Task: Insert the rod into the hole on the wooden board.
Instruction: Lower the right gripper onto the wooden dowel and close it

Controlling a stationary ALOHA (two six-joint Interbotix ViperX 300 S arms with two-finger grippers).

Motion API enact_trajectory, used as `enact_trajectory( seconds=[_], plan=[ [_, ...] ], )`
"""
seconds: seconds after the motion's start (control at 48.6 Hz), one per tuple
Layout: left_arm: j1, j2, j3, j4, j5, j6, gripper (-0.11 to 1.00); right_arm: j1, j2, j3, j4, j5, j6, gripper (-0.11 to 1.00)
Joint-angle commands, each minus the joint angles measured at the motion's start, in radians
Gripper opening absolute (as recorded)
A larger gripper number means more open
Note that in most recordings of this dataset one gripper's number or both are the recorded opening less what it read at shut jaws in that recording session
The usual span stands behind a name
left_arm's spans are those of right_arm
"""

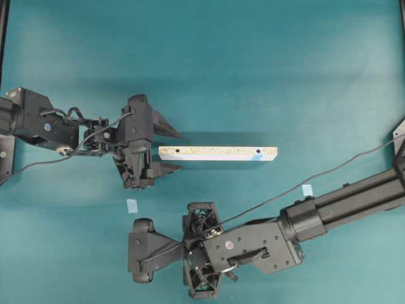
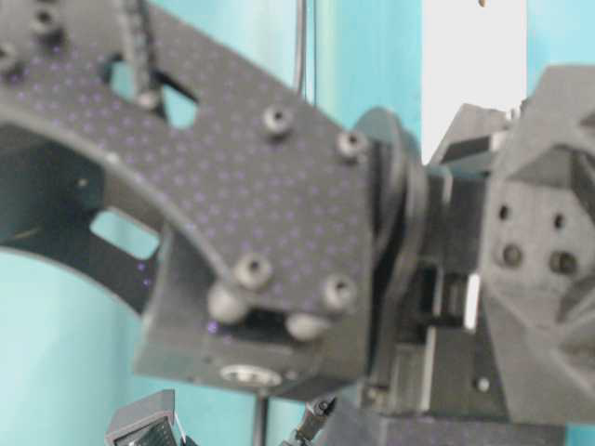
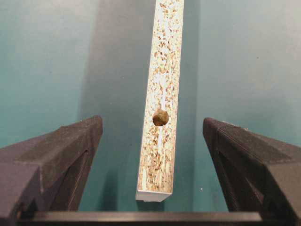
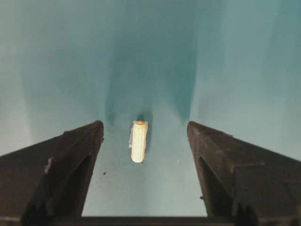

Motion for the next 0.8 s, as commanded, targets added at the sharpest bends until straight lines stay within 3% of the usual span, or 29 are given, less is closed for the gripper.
enact_trajectory(
  seconds=[0.0,0.206,0.783],
  plan=[
    [0.002,-0.012,-0.014,0.000,-0.006,-0.005,0.96,0.006,-0.023,-0.028,-0.005,-0.014,0.002,0.78],
    [0.002,-0.014,-0.014,0.000,-0.005,-0.005,0.96,0.005,-0.018,-0.028,-0.005,-0.023,0.006,0.70],
    [0.003,-0.012,-0.009,0.000,-0.005,-0.006,0.96,0.005,-0.008,-0.020,-0.005,-0.008,0.011,0.69]
  ],
)
